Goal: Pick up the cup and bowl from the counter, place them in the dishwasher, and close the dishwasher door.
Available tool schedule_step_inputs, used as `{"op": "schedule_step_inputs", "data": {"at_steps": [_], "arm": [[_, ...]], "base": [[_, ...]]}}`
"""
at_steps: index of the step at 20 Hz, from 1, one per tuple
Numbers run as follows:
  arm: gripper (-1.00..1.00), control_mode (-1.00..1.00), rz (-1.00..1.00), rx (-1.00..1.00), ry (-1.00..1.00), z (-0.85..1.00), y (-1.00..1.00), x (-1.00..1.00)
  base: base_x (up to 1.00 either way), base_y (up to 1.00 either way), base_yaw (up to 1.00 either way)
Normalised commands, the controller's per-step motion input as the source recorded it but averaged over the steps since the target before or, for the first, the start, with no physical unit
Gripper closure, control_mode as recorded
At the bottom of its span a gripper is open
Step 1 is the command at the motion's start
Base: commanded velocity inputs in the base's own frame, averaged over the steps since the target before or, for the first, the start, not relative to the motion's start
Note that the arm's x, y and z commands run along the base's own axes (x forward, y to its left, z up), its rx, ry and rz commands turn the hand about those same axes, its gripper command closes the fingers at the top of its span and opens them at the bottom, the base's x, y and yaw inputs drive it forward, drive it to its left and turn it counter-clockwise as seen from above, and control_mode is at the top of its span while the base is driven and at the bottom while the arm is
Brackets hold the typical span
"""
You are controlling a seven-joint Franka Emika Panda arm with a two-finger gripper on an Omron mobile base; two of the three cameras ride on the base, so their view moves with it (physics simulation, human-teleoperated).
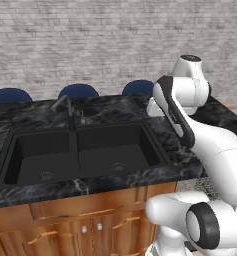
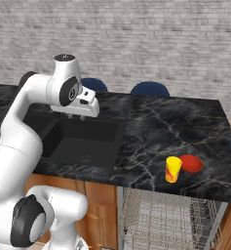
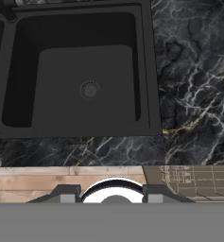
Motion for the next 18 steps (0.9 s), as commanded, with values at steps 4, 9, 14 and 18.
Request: {"op": "schedule_step_inputs", "data": {"at_steps": [4,9,14,18], "arm": [[-1.00,-1.00,0.00,0.00,0.00,0.00,-0.10,0.00],[-1.00,-1.00,0.00,0.00,0.00,0.00,-0.26,0.00],[-1.00,-1.00,0.00,0.00,0.00,0.00,-0.35,0.00],[-1.00,-1.00,0.00,0.00,0.00,0.00,-0.36,0.00]], "base": [[0.00,0.00,0.00],[0.00,0.00,0.00],[0.00,0.00,0.00],[0.00,0.00,0.00]]}}
